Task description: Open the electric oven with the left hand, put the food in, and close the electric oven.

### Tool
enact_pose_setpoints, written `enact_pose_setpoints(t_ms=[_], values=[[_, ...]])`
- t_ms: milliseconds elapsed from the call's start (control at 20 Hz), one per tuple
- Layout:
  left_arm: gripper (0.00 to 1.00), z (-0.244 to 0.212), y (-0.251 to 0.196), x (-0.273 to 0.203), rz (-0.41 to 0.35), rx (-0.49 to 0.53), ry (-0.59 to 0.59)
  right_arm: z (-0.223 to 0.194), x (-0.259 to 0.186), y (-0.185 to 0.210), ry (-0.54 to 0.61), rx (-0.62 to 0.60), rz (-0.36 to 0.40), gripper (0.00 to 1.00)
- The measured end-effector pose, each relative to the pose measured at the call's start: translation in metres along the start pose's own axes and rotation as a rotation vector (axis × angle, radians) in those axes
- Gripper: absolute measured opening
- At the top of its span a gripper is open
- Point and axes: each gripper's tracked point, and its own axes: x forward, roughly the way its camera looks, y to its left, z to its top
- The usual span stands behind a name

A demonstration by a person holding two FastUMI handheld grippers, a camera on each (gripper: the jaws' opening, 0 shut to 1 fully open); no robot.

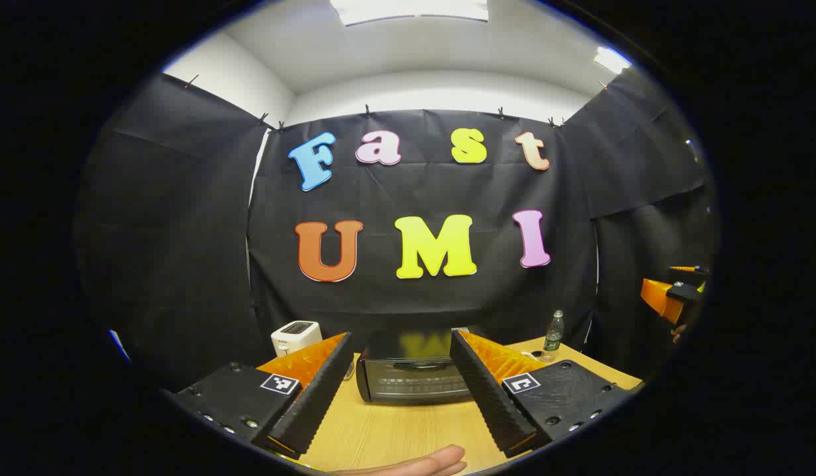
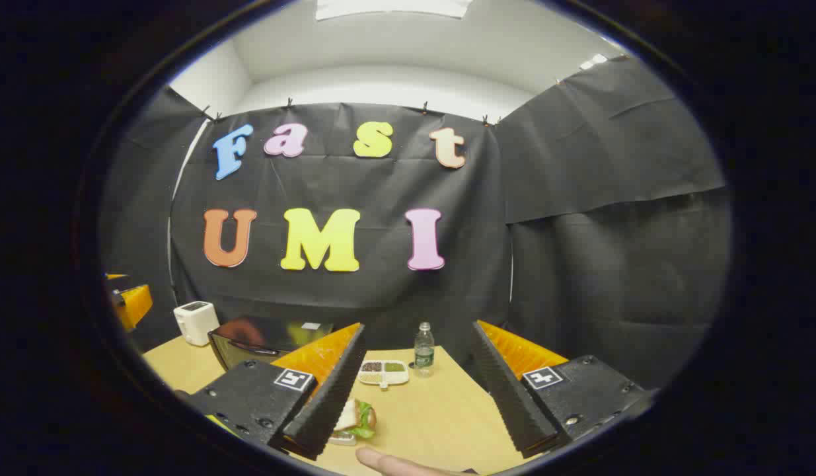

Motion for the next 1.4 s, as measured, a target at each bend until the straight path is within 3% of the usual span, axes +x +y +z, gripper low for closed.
enact_pose_setpoints(t_ms=[200, 550, 600, 650, 700, 750, 800, 850, 900, 950, 1000, 1200, 1250, 1300, 1350, 1400], values=[[0.96, -0.004, -0.010, 0.010, -0.036, -0.017, 0.024, 0.004, 0.006, -0.006, -0.005, 0.006, 0.003, 1.00], [0.96, -0.004, -0.011, 0.021, -0.026, -0.011, 0.027, 0.008, 0.020, -0.013, -0.010, 0.027, 0.004, 1.00], [0.96, -0.005, -0.012, 0.023, -0.025, -0.007, 0.028, 0.007, 0.023, -0.013, -0.009, 0.028, 0.005, 0.90], [0.96, -0.005, -0.012, 0.025, -0.022, -0.002, 0.027, 0.004, 0.025, -0.014, -0.007, 0.029, 0.007, 1.00], [0.96, -0.007, -0.012, 0.028, -0.017, 0.002, 0.028, 0.002, 0.028, -0.014, -0.003, 0.032, 0.010, 0.90], [0.96, -0.010, -0.013, 0.031, -0.016, 0.005, 0.035, -0.001, 0.029, -0.015, 0.000, 0.035, 0.013, 0.90], [0.96, -0.014, -0.016, 0.036, -0.020, 0.006, 0.046, -0.003, 0.032, -0.016, 0.005, 0.036, 0.014, 1.00], [0.96, -0.017, -0.020, 0.042, -0.025, 0.007, 0.054, -0.005, 0.034, -0.018, 0.008, 0.036, 0.013, 0.90], [0.96, -0.019, -0.024, 0.048, -0.028, 0.005, 0.064, -0.006, 0.036, -0.020, 0.011, 0.034, 0.007, 0.90], [0.96, -0.024, -0.030, 0.056, -0.040, 0.011, 0.087, -0.008, 0.041, -0.022, 0.014, 0.030, -0.001, 0.90], [0.96, -0.028, -0.039, 0.064, -0.067, 0.026, 0.108, -0.009, 0.045, -0.025, 0.017, 0.026, -0.008, 1.00], [0.96, -0.050, -0.058, 0.101, -0.107, 0.039, 0.200, -0.017, 0.051, -0.029, 0.031, 0.031, 0.000, 1.00], [0.96, -0.058, -0.064, 0.111, -0.120, 0.031, 0.227, -0.018, 0.052, -0.031, 0.034, 0.034, 0.000, 0.90], [0.96, -0.066, -0.068, 0.122, -0.132, 0.026, 0.253, -0.017, 0.054, -0.034, 0.034, 0.037, -0.002, 1.00], [0.96, -0.076, -0.069, 0.133, -0.136, 0.025, 0.283, -0.018, 0.055, -0.037, 0.033, 0.040, -0.007, 0.89], [0.96, -0.086, -0.069, 0.142, -0.127, 0.027, 0.312, -0.018, 0.057, -0.040, 0.031, 0.044, -0.009, 1.00]])
